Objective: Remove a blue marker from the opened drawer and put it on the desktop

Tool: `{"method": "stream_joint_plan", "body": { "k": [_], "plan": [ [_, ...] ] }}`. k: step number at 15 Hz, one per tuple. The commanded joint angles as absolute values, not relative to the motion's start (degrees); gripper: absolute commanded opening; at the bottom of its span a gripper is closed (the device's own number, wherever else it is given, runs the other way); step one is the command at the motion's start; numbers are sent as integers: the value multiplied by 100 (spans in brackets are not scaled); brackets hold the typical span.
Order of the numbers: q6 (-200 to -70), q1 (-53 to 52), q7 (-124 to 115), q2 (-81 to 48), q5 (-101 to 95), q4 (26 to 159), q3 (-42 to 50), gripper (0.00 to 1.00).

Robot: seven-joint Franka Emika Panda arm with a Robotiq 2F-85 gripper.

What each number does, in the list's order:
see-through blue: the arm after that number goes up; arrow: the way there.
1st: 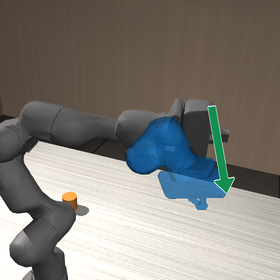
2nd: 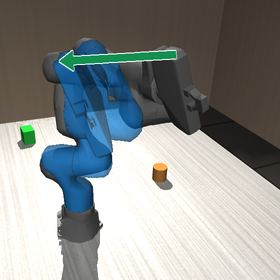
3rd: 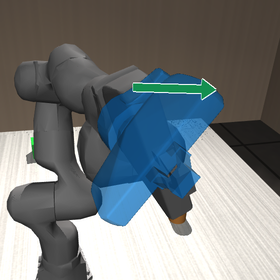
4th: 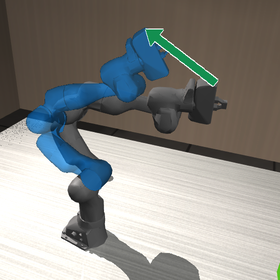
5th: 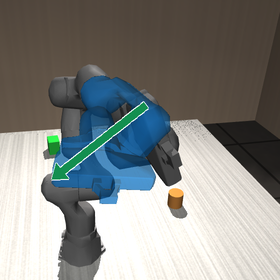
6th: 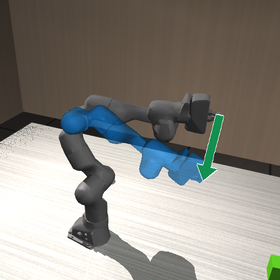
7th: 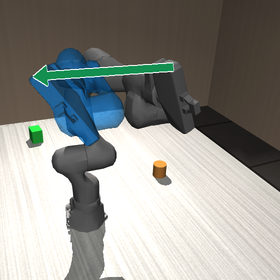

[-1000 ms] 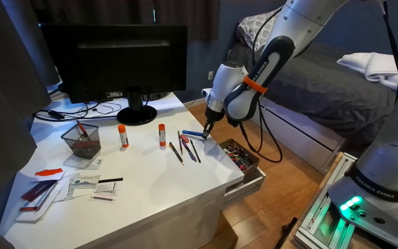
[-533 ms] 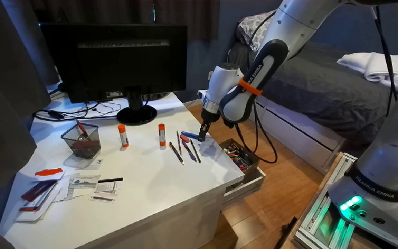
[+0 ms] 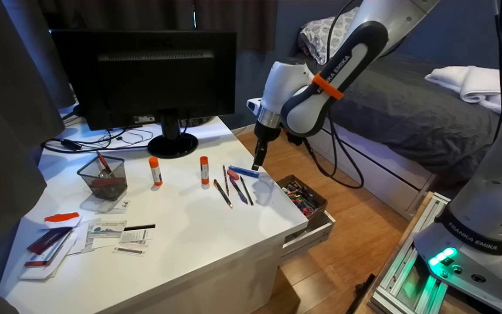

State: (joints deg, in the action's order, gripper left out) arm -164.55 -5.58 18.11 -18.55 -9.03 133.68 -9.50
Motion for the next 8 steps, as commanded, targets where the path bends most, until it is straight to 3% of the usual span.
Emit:
{"method": "stream_joint_plan", "body": {
  "k": [1,8],
  "plan": [
    [-16024,16,2472,-798,-399,14188,-1364,100],
    [-15747,50,2994,1053,490,15581,-675,100]
  ]
}}
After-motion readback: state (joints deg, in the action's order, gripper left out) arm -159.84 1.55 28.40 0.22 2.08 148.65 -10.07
